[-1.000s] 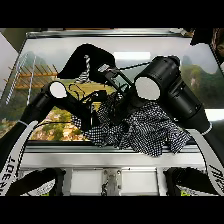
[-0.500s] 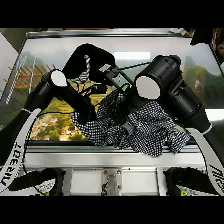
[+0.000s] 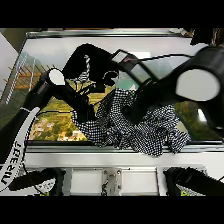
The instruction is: Fold the clothes and pants, and hang the long-sleeved shirts on hangers.
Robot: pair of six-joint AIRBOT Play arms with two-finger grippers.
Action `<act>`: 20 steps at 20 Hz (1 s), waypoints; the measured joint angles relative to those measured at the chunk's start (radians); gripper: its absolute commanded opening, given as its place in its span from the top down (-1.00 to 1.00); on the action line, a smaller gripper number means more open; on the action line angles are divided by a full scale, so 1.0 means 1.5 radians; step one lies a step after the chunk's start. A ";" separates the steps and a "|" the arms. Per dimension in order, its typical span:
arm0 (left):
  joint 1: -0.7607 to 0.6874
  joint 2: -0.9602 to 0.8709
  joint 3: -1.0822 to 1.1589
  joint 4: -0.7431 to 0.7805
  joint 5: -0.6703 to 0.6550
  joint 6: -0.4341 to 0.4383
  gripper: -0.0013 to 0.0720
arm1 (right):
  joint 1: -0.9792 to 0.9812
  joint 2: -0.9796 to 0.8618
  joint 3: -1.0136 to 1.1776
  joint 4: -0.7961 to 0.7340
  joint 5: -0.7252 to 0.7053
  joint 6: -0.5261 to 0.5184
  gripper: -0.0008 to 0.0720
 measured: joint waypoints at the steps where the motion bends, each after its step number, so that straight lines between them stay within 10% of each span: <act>1: 0.000 0.000 0.000 0.000 0.000 0.000 0.94 | -0.017 0.012 0.000 0.005 -0.004 -0.012 -0.92; 11: 0.000 0.000 0.000 0.001 0.003 -0.002 0.94 | -0.148 0.048 -0.001 0.042 -0.051 -0.159 -0.91; 20: 0.000 0.000 0.000 0.001 0.002 -0.001 0.94 | -0.616 0.049 -0.163 0.516 -0.010 -0.493 -0.91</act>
